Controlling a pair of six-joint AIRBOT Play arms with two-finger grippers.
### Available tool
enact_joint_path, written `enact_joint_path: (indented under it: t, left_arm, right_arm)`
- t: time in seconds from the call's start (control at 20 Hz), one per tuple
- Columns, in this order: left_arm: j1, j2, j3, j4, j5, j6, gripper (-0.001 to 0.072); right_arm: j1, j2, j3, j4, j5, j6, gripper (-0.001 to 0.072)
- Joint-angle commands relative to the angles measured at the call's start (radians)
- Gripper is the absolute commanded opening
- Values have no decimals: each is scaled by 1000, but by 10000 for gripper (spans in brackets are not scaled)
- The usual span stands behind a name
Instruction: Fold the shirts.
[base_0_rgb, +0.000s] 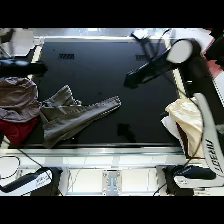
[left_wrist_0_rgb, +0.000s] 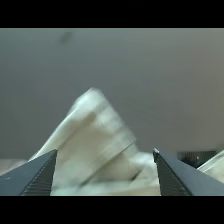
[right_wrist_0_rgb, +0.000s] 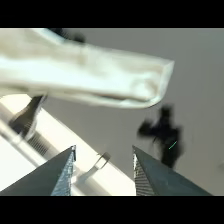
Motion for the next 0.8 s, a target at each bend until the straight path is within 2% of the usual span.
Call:
enact_joint_path:
  t: [0.0, 0.05, 0.15, 0.2, 0.3, 0.4, 0.45, 0.55, 0.65, 0.75]
  left_arm:
    - [208, 27, -8, 27, -198, -64, 584]
    - [233, 26, -19, 23, -203, -63, 585]
    - [254, 24, -57, 24, -203, -63, 586]
    - [255, 21, -80, 24, -199, -62, 586]
    - [254, 0, -120, 23, -193, -59, 587]
    - [254, -27, -134, 23, -184, -60, 587]
    - [254, -35, -134, 19, -184, -60, 587]
    - [255, -40, -134, -17, -182, -59, 587]
    - [254, -40, -134, -58, -181, -51, 587]
    - [254, -40, -134, -83, -181, -52, 587]
  right_arm:
    - [78, -155, -55, 135, -5, 3, 410]
    - [117, -207, -55, 208, -20, 1, 410]
    - [215, -288, -55, 324, -71, -89, 410]
    - [275, -318, -55, 345, -112, -131, 412]
    - [391, -361, -48, 325, -207, -205, 463]
    - [508, -396, -11, 202, -313, -322, 473]
    - [564, -410, 18, 81, -371, -375, 480]
    - [634, -426, 73, -169, -507, -367, 480]
    - [625, -444, 105, -205, -628, -354, 480]
    - [584, -477, 139, -197, -574, -307, 480]
